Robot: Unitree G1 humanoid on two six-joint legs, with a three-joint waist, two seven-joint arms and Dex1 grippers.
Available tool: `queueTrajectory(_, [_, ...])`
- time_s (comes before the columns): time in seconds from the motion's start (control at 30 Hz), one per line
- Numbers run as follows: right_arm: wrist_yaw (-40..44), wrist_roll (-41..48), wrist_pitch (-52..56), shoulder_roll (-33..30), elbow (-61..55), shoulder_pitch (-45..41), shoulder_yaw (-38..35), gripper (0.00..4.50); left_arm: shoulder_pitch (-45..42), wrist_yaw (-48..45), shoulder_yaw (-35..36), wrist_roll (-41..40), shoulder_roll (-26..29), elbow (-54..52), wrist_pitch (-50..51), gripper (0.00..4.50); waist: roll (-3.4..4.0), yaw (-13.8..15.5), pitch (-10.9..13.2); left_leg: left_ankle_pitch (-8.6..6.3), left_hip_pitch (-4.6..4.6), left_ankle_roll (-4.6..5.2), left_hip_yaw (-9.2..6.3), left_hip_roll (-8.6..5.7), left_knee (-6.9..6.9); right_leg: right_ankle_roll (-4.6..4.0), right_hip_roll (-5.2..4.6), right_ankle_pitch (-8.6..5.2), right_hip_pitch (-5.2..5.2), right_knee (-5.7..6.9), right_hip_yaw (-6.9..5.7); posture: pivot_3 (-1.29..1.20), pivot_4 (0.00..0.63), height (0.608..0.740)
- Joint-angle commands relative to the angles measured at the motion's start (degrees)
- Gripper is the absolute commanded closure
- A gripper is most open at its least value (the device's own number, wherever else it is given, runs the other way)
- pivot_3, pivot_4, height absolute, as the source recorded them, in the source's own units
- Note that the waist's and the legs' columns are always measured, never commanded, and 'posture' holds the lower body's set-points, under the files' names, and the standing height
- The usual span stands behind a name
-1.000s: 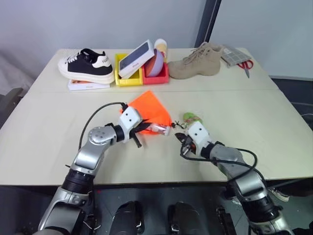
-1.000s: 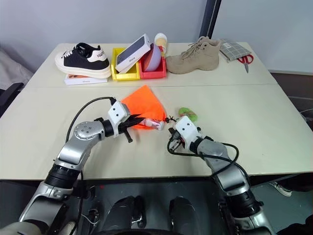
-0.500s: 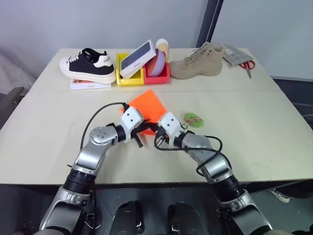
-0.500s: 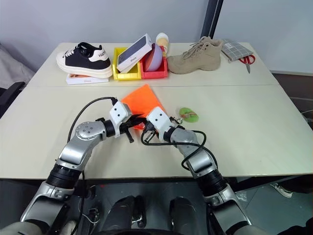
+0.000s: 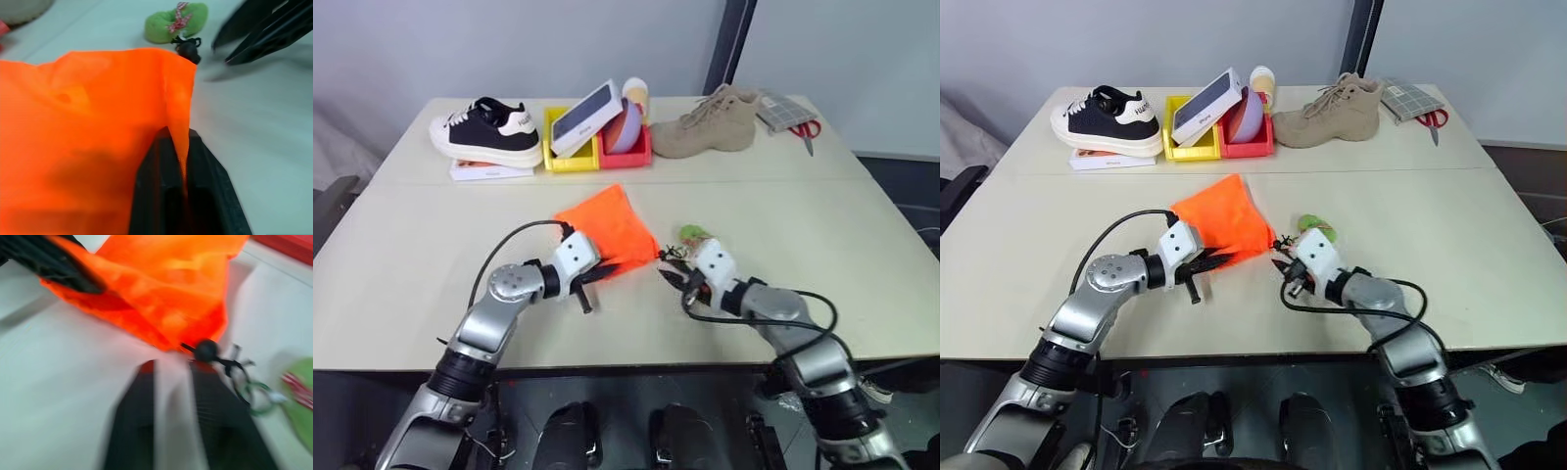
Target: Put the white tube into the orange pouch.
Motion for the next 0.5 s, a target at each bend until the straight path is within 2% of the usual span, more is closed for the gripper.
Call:
queueTrajectory(0.03, [-0.8, 0.1, -0.8, -1.6, 0.3, -1.4, -3.6, 1.54, 1.3, -2.4, 1.1, -2.3, 1.9, -3.0, 1.4, 2.57, 0.00, -0.1, 0.0, 0.00, 0.00, 0.00, 0.01, 0.00, 0.00, 0.00, 0.00, 0.00, -0.01, 0.00, 0.01, 0.00, 0.150, 0.740])
queueTrajectory(0.1, [-1.1, -0.6, -1.6, -2.1, 1.8, -2.0, -3.8, 0.45, 1.9, -2.8, 1.4, -2.9, 2.3, -3.9, 1.4, 1.51, 0.00, 0.0, 0.0, 0.00, 0.00, -0.01, 0.00, 0.01, -0.01, 0.00, 0.01, 0.00, -0.03, 0.01, 0.00, 0.00, 0.150, 0.740])
queueTrajectory(0.13, [-1.2, -1.0, -2.3, -2.3, 3.4, -2.8, -3.9, 0.06, 2.1, -2.7, 2.6, -4.1, 2.2, -4.3, 2.1, 1.07, 0.00, 0.0, 0.0, 0.01, 0.00, -0.01, 0.00, 0.01, -0.01, -0.02, 0.00, -0.01, -0.03, 0.01, 0.00, 0.00, 0.150, 0.740])
queueTrajectory(0.3, [-1.3, -3.0, -5.9, -3.2, 12.7, -7.2, -3.8, 0.06, 2.5, -2.2, 8.6, -9.5, 2.8, -5.1, 4.2, 1.07, 0.00, 0.0, 0.0, 0.01, -0.01, 0.00, 0.00, 0.00, 0.02, -0.10, -0.01, -0.05, -0.02, 0.00, 0.00, 0.00, 0.150, 0.740])
queueTrajectory(0.47, [-0.6, -4.2, -8.4, -3.8, 19.6, -9.6, -3.6, 0.06, 2.7, -1.3, 11.3, -10.0, 3.7, -4.8, 3.6, 1.07, 0.00, 0.1, 0.0, 0.02, -0.01, -0.01, 0.02, -0.01, 0.01, 0.04, 0.00, 0.01, 0.00, 0.00, 0.00, 0.00, 0.150, 0.740])
queueTrajectory(0.5, [-0.2, -4.4, -8.8, -4.0, 21.0, -10.0, -3.5, 0.29, 2.8, -1.0, 11.9, -9.9, 3.9, -4.5, 3.2, 1.01, 0.00, 0.1, 0.0, 0.04, -0.01, -0.05, 0.04, -0.01, 0.01, 0.04, 0.00, 0.01, 0.00, 0.00, 0.00, 0.00, 0.150, 0.740])
